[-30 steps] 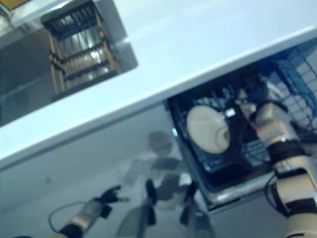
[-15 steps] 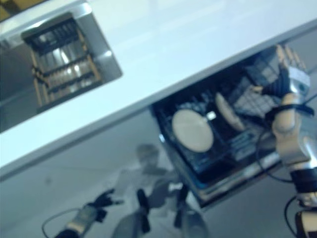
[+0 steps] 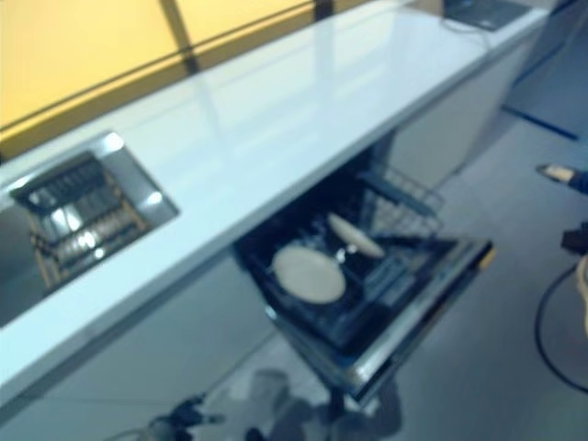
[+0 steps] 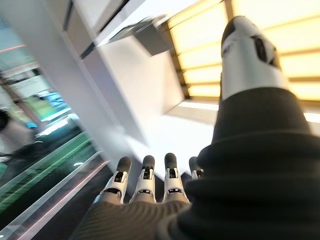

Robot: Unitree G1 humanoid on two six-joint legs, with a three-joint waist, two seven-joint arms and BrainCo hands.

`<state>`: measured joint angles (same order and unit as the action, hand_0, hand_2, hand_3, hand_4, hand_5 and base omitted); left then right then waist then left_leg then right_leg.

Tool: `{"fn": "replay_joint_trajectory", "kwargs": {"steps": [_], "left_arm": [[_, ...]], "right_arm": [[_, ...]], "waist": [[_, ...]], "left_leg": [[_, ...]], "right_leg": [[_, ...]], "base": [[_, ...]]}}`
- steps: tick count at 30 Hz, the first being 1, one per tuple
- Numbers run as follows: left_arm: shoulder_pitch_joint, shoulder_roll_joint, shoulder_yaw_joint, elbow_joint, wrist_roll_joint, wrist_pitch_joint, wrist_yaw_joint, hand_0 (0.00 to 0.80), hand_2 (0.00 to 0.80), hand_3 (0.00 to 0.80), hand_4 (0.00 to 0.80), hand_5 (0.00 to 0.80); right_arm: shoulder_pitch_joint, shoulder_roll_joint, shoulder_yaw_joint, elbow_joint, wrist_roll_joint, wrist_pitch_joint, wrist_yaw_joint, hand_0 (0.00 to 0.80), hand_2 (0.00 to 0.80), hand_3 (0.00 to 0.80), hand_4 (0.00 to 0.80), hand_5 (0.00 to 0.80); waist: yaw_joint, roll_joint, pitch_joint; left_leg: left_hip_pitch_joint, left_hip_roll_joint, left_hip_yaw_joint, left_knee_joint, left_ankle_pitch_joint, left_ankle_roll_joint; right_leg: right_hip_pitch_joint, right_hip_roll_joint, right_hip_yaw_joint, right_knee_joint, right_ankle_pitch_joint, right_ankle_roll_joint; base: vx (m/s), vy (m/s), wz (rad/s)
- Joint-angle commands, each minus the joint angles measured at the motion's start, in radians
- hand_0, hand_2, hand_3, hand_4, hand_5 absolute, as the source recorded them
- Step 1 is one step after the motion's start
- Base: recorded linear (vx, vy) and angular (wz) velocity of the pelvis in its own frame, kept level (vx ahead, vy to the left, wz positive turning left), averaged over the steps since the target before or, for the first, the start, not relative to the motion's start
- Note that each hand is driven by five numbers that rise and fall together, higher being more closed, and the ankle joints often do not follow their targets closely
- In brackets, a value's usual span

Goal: Take plates into dishwasher

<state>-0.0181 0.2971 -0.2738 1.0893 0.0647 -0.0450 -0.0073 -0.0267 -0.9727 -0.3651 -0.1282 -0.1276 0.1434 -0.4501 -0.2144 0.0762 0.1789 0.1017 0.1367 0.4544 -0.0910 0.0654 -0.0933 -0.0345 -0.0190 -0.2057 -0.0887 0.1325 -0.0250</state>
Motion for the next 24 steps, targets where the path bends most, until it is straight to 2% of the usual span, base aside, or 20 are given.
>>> {"fn": "replay_joint_trajectory", "kwargs": {"steps": [1, 4, 9, 17, 24], "left_arm": [[-0.016, 0.043, 0.024, 0.035, 0.025, -0.034, 0.000, 0.000, 0.000, 0.000, 0.000, 0.000], [-0.021, 0.044, 0.018, 0.033, 0.020, -0.039, -0.002, 0.000, 0.000, 0.000, 0.000, 0.000], [-0.047, 0.034, -0.021, 0.031, -0.015, -0.050, -0.008, 0.000, 0.000, 0.000, 0.000, 0.000], [-0.098, 0.004, -0.106, 0.001, -0.081, -0.052, -0.017, 0.000, 0.000, 0.000, 0.000, 0.000], [-0.134, 0.001, -0.146, -0.042, -0.127, -0.044, -0.016, 0.000, 0.000, 0.000, 0.000, 0.000]], "right_arm": [[0.005, 0.123, -0.056, 0.033, 0.171, -0.077, -0.056, 0.000, 0.000, 0.000, 0.000, 0.000], [0.014, 0.209, -0.058, 0.108, 0.296, -0.092, -0.061, 0.000, 0.000, 0.000, 0.000, 0.000], [-0.023, 0.266, -0.036, 0.235, 0.480, -0.148, -0.037, 0.000, 0.000, 0.000, 0.000, 0.000], [-0.119, 0.258, 0.003, 0.624, 0.666, -0.251, -0.022, 0.000, 0.000, 0.000, 0.000, 0.000], [-0.178, 0.245, 0.049, 0.797, 0.756, -0.319, -0.015, 0.000, 0.000, 0.000, 0.000, 0.000]], "waist": [[-0.007, -0.061, -0.022], [-0.020, -0.043, -0.020], [-0.031, 0.006, 0.005], [-0.019, 0.084, 0.052], [-0.006, 0.132, 0.100]], "left_leg": [[0.044, -0.053, 0.029, 0.004, -0.161, 0.076], [0.051, -0.057, 0.037, 0.004, -0.164, 0.083], [0.042, -0.063, 0.030, 0.009, -0.158, 0.085], [-0.001, -0.060, -0.002, 0.031, -0.136, 0.069], [-0.047, -0.057, -0.037, 0.030, -0.100, 0.054]], "right_leg": [[0.101, -0.014, 0.029, 0.007, -0.182, 0.069], [0.093, -0.018, 0.036, 0.028, -0.193, 0.067], [0.061, -0.032, 0.039, 0.076, -0.218, 0.059], [0.012, -0.059, 0.013, 0.132, -0.249, 0.039], [-0.047, -0.081, -0.016, 0.204, -0.283, 0.020]], "base": [[0.023, -0.037, -0.22], [0.005, -0.058, -0.13], [-0.019, -0.018, -0.10], [-0.008, -0.025, 0.01], [-0.037, -0.059, 0.09]]}}
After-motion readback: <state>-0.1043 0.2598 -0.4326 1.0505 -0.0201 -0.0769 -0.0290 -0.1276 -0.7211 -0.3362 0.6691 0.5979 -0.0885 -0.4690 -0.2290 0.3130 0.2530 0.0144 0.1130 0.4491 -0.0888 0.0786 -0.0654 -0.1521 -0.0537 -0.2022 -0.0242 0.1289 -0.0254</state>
